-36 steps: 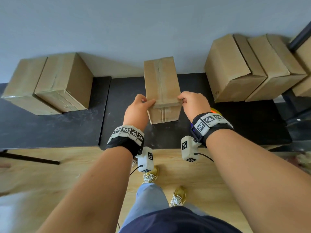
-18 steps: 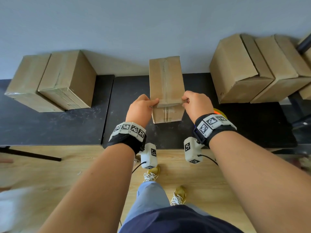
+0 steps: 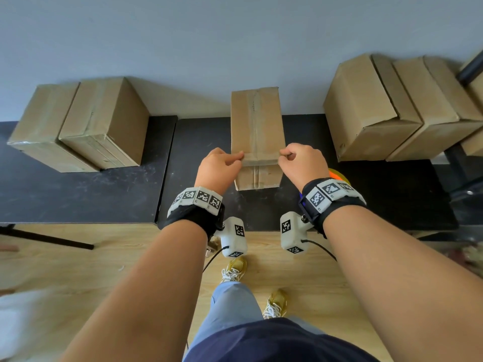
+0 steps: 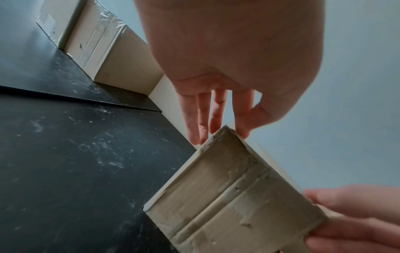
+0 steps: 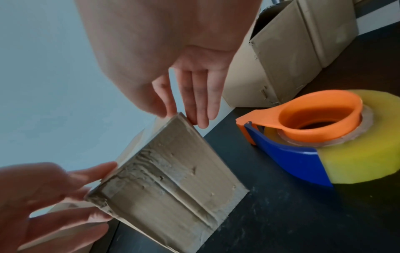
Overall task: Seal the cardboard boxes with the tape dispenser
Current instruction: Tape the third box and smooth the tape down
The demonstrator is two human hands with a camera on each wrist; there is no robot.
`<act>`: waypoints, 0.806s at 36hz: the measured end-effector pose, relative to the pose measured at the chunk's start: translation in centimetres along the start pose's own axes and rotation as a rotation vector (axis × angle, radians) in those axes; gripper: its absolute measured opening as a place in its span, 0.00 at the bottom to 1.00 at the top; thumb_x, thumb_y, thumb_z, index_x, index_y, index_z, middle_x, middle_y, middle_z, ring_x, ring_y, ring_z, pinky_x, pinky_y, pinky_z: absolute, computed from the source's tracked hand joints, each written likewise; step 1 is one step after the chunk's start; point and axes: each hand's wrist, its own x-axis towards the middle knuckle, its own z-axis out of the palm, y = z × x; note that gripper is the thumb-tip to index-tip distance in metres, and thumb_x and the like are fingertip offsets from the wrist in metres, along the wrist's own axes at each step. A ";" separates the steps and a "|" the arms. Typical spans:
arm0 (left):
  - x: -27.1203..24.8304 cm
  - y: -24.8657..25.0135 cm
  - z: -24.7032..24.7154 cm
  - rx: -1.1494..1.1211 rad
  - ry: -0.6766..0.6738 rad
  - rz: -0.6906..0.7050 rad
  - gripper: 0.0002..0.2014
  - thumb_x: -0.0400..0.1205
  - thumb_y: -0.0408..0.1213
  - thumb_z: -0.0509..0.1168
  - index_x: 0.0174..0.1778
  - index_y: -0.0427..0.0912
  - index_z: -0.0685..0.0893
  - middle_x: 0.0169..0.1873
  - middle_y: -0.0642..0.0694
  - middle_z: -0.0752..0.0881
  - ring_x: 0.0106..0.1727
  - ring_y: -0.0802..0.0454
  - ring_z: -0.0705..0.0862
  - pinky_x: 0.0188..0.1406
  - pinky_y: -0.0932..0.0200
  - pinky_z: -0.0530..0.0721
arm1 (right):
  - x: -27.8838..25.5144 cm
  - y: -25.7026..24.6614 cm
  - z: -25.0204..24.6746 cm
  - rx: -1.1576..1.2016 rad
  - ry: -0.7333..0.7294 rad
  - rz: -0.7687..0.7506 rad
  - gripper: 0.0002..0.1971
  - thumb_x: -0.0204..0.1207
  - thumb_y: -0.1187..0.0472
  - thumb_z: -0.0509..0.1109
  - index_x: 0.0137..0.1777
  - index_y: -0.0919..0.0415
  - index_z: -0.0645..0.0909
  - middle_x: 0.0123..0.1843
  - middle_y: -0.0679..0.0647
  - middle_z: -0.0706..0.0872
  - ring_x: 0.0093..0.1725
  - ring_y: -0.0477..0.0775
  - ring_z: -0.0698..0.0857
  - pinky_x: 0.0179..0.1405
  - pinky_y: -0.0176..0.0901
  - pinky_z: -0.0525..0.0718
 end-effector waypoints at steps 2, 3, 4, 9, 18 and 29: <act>-0.1 -0.1 0.1 0.020 0.013 0.039 0.14 0.82 0.48 0.65 0.62 0.54 0.87 0.46 0.53 0.79 0.44 0.60 0.78 0.40 0.71 0.71 | 0.1 0.2 0.0 -0.026 -0.013 -0.018 0.12 0.82 0.56 0.69 0.62 0.55 0.86 0.54 0.52 0.91 0.51 0.53 0.87 0.45 0.36 0.77; -0.2 -0.2 0.1 0.029 0.017 0.049 0.14 0.82 0.48 0.66 0.62 0.54 0.87 0.45 0.52 0.79 0.44 0.59 0.79 0.42 0.70 0.72 | 0.2 0.3 0.0 -0.036 -0.019 -0.026 0.12 0.82 0.57 0.70 0.62 0.56 0.85 0.55 0.52 0.90 0.52 0.53 0.88 0.46 0.37 0.77; -0.2 -0.2 0.2 0.038 0.025 0.054 0.14 0.82 0.47 0.67 0.62 0.54 0.87 0.45 0.52 0.79 0.44 0.58 0.79 0.43 0.69 0.72 | 0.2 0.3 0.0 -0.042 -0.022 -0.032 0.12 0.81 0.57 0.71 0.63 0.56 0.85 0.55 0.53 0.90 0.53 0.54 0.87 0.47 0.37 0.77; -0.3 -0.2 0.7 0.121 0.075 0.104 0.13 0.83 0.45 0.66 0.62 0.52 0.87 0.45 0.50 0.80 0.44 0.53 0.80 0.48 0.61 0.80 | 0.1 0.5 0.2 -0.083 0.001 -0.067 0.11 0.82 0.58 0.70 0.62 0.58 0.85 0.53 0.54 0.90 0.52 0.55 0.87 0.46 0.38 0.77; -1.6 0.3 1.6 0.370 0.150 0.233 0.14 0.82 0.33 0.67 0.63 0.43 0.86 0.36 0.41 0.80 0.29 0.41 0.79 0.26 0.50 0.82 | -0.5 0.6 0.8 -0.201 0.054 -0.155 0.10 0.85 0.58 0.66 0.60 0.60 0.84 0.50 0.56 0.89 0.48 0.56 0.87 0.46 0.44 0.84; -1.9 0.3 1.6 0.348 0.187 0.253 0.11 0.80 0.34 0.68 0.58 0.41 0.87 0.33 0.43 0.80 0.25 0.43 0.78 0.21 0.54 0.79 | -0.3 -0.9 1.0 -0.288 0.038 -0.086 0.13 0.82 0.49 0.68 0.58 0.58 0.79 0.47 0.54 0.84 0.41 0.53 0.83 0.35 0.42 0.79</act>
